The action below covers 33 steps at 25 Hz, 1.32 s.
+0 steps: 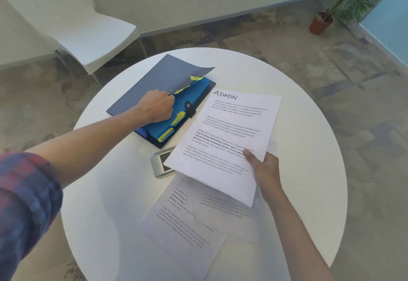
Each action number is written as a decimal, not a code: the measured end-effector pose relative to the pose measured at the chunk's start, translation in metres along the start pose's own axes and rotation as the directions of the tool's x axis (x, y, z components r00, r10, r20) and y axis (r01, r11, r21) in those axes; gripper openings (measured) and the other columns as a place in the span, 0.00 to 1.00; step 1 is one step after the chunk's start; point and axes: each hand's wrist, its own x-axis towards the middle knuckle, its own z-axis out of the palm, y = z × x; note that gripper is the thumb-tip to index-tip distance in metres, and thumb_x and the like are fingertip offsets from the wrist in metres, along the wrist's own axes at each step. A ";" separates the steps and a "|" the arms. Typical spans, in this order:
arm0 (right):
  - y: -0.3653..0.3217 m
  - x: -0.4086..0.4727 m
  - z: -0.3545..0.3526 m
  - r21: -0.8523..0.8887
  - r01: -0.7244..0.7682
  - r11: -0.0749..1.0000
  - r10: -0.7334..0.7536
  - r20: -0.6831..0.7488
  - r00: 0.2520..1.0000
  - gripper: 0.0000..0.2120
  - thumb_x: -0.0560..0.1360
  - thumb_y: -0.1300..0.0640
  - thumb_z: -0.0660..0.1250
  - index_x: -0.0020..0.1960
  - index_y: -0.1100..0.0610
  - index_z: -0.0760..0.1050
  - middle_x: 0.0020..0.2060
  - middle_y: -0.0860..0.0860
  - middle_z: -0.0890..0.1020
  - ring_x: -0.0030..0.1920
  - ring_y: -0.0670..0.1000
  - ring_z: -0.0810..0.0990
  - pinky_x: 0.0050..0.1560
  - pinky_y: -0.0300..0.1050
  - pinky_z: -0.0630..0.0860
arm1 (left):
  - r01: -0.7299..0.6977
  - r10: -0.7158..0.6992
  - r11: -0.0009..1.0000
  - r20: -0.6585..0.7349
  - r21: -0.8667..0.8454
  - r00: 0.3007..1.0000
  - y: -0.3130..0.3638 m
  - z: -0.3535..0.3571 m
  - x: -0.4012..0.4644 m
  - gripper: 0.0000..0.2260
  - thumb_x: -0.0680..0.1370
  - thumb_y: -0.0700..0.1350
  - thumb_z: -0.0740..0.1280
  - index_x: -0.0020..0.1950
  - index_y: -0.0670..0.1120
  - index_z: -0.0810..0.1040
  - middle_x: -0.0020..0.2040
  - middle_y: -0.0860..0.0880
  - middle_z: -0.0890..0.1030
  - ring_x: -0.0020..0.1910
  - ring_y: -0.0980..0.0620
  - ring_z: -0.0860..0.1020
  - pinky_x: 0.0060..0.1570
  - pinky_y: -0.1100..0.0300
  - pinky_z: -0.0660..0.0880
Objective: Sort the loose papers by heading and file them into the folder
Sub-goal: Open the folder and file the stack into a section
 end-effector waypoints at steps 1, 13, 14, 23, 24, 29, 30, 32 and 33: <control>-0.003 0.003 0.003 0.001 0.001 1.000 -0.001 0.004 1.000 0.09 0.77 0.59 0.72 0.56 0.57 0.82 0.49 0.49 0.87 0.49 0.50 0.86 0.52 0.47 0.82 | 0.000 0.000 1.000 0.005 0.010 1.000 0.000 0.002 -0.002 0.08 0.78 0.41 0.59 0.50 0.39 0.75 0.47 0.42 0.80 0.36 0.46 0.73 0.34 0.56 0.72; -0.045 0.065 0.069 -0.064 -0.036 0.997 0.042 0.098 0.994 0.11 0.76 0.63 0.70 0.59 0.61 0.79 0.55 0.54 0.84 0.52 0.54 0.83 0.55 0.48 0.79 | -0.037 0.036 0.995 0.008 0.096 0.999 -0.002 -0.002 -0.017 0.12 0.79 0.39 0.62 0.62 0.43 0.74 0.55 0.45 0.81 0.44 0.45 0.81 0.34 0.57 0.73; -0.049 0.071 0.076 -0.100 -0.028 0.995 0.038 0.095 0.995 0.12 0.76 0.62 0.71 0.59 0.62 0.79 0.55 0.55 0.84 0.51 0.54 0.82 0.53 0.46 0.79 | -0.050 0.050 0.994 0.003 0.095 0.999 0.000 -0.004 -0.018 0.12 0.79 0.40 0.62 0.62 0.43 0.74 0.56 0.45 0.81 0.45 0.45 0.82 0.35 0.58 0.73; -0.057 0.073 0.132 -0.282 0.039 0.959 -0.037 0.012 0.999 0.11 0.75 0.60 0.69 0.56 0.63 0.80 0.52 0.57 0.84 0.49 0.56 0.80 0.50 0.44 0.76 | -0.057 0.059 0.996 -0.023 0.075 0.998 0.014 -0.026 -0.026 0.11 0.78 0.36 0.57 0.58 0.40 0.72 0.54 0.42 0.81 0.46 0.40 0.81 0.35 0.54 0.69; -0.056 0.069 0.139 -0.285 0.053 0.957 -0.052 0.013 0.999 0.11 0.75 0.60 0.69 0.56 0.63 0.80 0.52 0.57 0.84 0.50 0.57 0.80 0.51 0.45 0.76 | -0.052 0.054 0.997 -0.025 0.065 0.998 0.014 -0.028 -0.025 0.10 0.77 0.35 0.57 0.57 0.40 0.72 0.53 0.41 0.81 0.45 0.40 0.80 0.35 0.54 0.69; -0.056 0.058 0.169 -0.341 0.083 0.936 -0.086 0.005 0.996 0.11 0.76 0.59 0.67 0.52 0.67 0.77 0.49 0.60 0.82 0.48 0.60 0.79 0.45 0.46 0.73 | -0.067 0.068 0.997 -0.017 0.036 0.998 0.033 -0.041 -0.027 0.10 0.77 0.34 0.56 0.56 0.39 0.72 0.50 0.41 0.80 0.46 0.38 0.80 0.37 0.52 0.69; -0.058 0.056 0.174 -0.374 0.085 0.923 -0.087 0.012 0.996 0.10 0.77 0.59 0.66 0.51 0.67 0.75 0.49 0.60 0.82 0.47 0.60 0.78 0.43 0.46 0.71 | -0.068 0.069 0.997 -0.020 0.028 0.997 0.039 -0.044 -0.027 0.09 0.78 0.33 0.57 0.56 0.39 0.72 0.50 0.41 0.80 0.47 0.38 0.80 0.37 0.52 0.69; -0.061 0.056 0.179 -0.476 0.090 0.875 -0.073 0.053 0.996 0.08 0.78 0.59 0.65 0.51 0.64 0.73 0.52 0.61 0.81 0.47 0.59 0.76 0.43 0.46 0.69 | -0.064 0.065 0.998 -0.032 0.015 0.997 0.050 -0.045 -0.028 0.09 0.78 0.34 0.57 0.56 0.39 0.73 0.50 0.42 0.81 0.48 0.39 0.80 0.37 0.53 0.69; -0.062 0.057 0.181 -0.530 0.091 0.843 -0.059 0.076 0.995 0.08 0.79 0.59 0.63 0.54 0.64 0.72 0.55 0.61 0.80 0.50 0.60 0.77 0.44 0.47 0.69 | -0.054 0.055 0.998 -0.038 0.009 0.998 0.054 -0.045 -0.028 0.08 0.79 0.35 0.58 0.55 0.40 0.73 0.50 0.42 0.81 0.48 0.39 0.81 0.37 0.53 0.69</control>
